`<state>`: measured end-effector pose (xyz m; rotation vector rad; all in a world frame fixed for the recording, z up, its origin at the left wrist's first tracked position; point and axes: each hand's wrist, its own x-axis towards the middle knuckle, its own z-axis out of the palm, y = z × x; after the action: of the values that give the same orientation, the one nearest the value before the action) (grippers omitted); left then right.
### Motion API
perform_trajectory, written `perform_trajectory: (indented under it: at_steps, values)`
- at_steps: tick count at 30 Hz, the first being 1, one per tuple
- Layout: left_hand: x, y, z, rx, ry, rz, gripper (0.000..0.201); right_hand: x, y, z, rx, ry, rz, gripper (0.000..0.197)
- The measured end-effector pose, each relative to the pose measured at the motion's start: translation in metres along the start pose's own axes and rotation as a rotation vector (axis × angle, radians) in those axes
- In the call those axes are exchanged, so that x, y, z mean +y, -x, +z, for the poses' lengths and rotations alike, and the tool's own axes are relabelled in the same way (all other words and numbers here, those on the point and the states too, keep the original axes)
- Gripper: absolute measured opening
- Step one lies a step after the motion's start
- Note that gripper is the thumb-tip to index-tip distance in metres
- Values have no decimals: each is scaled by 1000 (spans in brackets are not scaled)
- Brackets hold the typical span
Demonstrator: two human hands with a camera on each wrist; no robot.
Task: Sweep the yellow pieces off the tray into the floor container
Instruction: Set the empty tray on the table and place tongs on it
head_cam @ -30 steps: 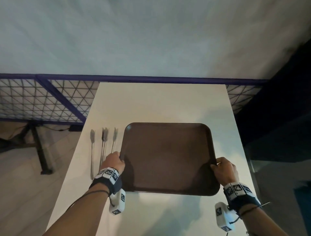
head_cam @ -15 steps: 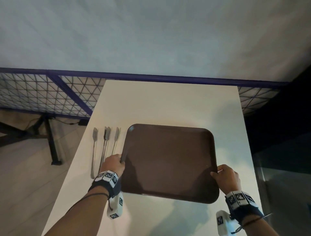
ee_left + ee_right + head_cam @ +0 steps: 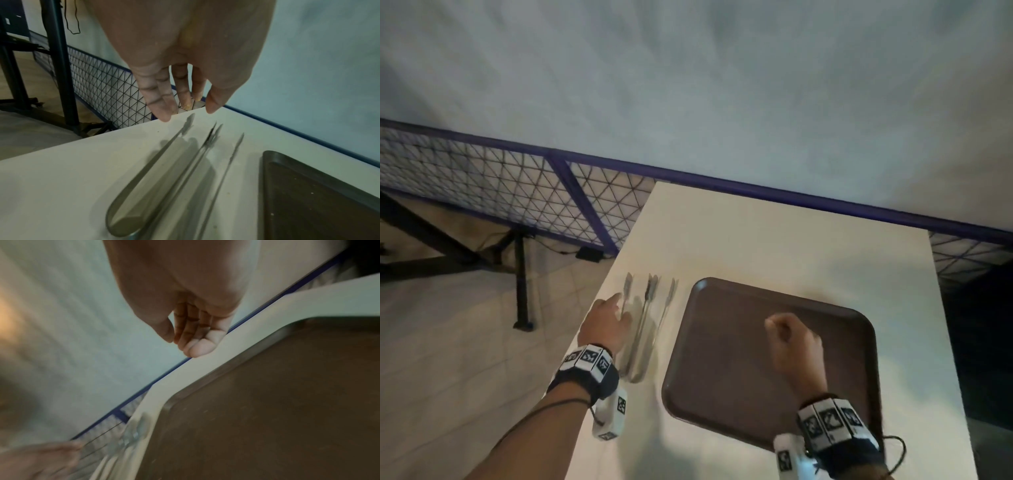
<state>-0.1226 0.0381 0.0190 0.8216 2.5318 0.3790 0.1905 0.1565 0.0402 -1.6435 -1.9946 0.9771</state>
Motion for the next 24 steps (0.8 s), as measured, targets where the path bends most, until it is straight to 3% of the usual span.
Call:
perform_trajectory:
  at_steps: [4, 9, 12, 16, 24]
  values:
    - [-20, -19, 8, -120, -36, -44, 62, -62, 3, 79, -207, 7, -51, 16]
    - [-33, -24, 15, -177, 1, -54, 49, -102, 8, 155, -414, 74, 132, 37]
    - [-38, -26, 16, -172, -6, -9, 30, -117, 13, 180, -415, 152, 183, 45]
    - [-55, -32, 31, -174, -43, 58, 46, -125, 12, 204, -376, 208, 250, 45]
    - [-65, -33, 42, -148, -35, 86, 46, -129, 9, 222, -329, 225, 295, 37]
